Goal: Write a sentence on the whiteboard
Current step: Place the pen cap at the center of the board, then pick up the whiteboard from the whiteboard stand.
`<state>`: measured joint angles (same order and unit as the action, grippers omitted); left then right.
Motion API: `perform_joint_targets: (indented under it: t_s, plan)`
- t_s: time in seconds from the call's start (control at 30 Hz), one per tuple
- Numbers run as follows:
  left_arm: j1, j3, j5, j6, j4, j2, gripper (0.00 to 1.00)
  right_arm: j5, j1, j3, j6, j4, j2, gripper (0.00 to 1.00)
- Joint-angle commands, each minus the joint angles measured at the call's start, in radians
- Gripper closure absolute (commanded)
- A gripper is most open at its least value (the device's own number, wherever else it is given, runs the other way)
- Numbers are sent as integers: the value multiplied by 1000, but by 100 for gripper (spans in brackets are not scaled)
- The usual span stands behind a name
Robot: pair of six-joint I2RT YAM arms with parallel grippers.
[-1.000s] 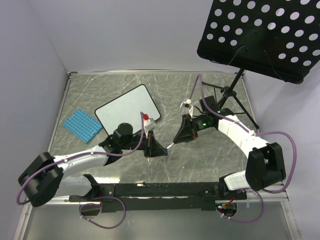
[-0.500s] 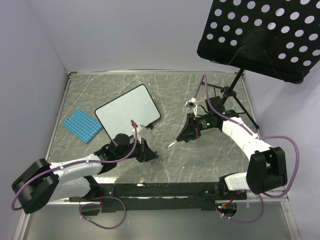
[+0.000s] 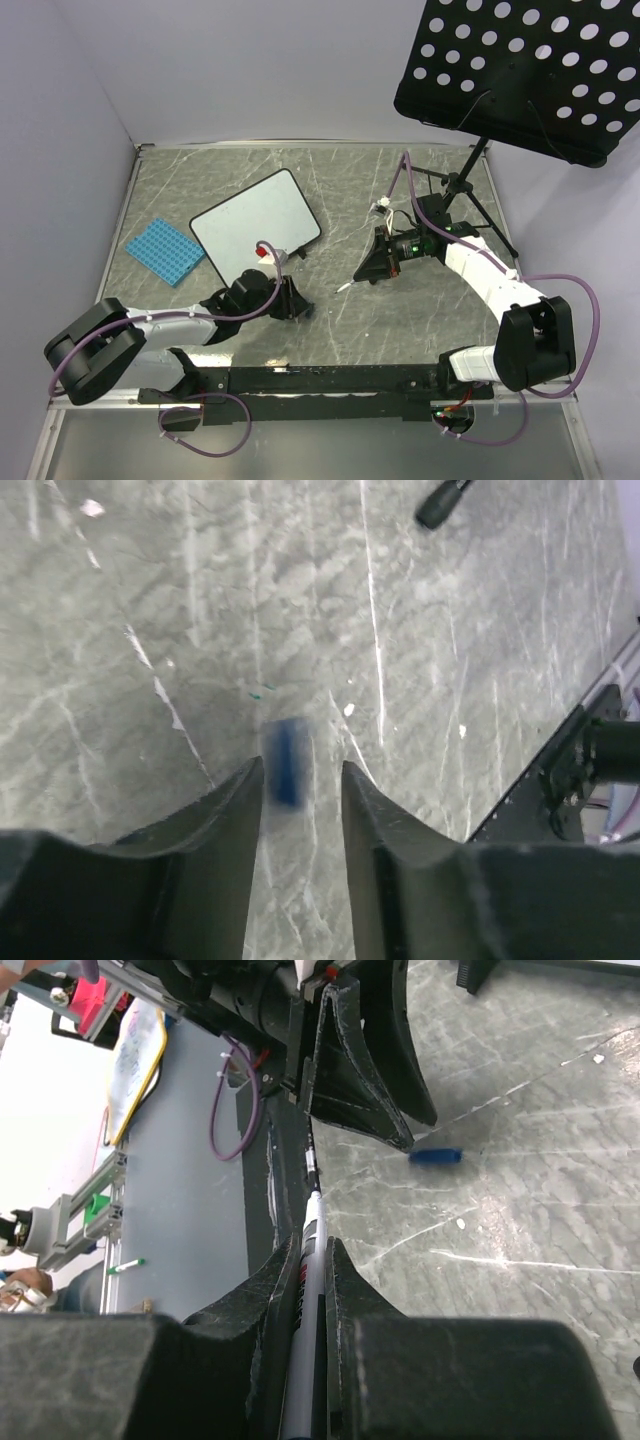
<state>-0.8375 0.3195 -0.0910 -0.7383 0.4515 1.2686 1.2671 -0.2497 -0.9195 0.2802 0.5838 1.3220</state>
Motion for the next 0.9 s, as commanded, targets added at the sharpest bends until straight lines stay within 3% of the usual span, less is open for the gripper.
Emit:
perform_joint_targets:
  t_s: [0.0,0.17,0.23,0.27,0.4,0.43,0.5,0.63,0.77,0.87]
  plan:
    - [0,18,65,-13,21,-26,53,-5,3,-5,-3,-36,-35,100]
    - [0,33,76,-10,-43,-83,50,-11,3,-5,-3,-36,-32,100]
    - [3,71,88,3,-89,-144,44,-24,4,-2,1,-39,-38,100]
    - [6,87,88,22,-153,-165,40,-32,3,-1,-3,-48,-41,100]
    - [41,167,166,82,-298,-285,8,-57,-2,10,-12,-70,-55,100]
    - [69,200,168,97,-324,-319,4,-64,-2,13,-12,-75,-61,100]
    - [101,246,163,141,-417,-340,1,-92,-6,21,-22,-100,-72,100]
    - [208,433,203,264,-591,-382,4,-188,-69,28,-18,-128,-79,100]
    - [355,546,272,378,-657,-393,3,-359,-172,-34,22,-90,-98,100]
    - [509,552,176,383,-625,-417,4,-512,-247,-148,86,-4,-115,100]
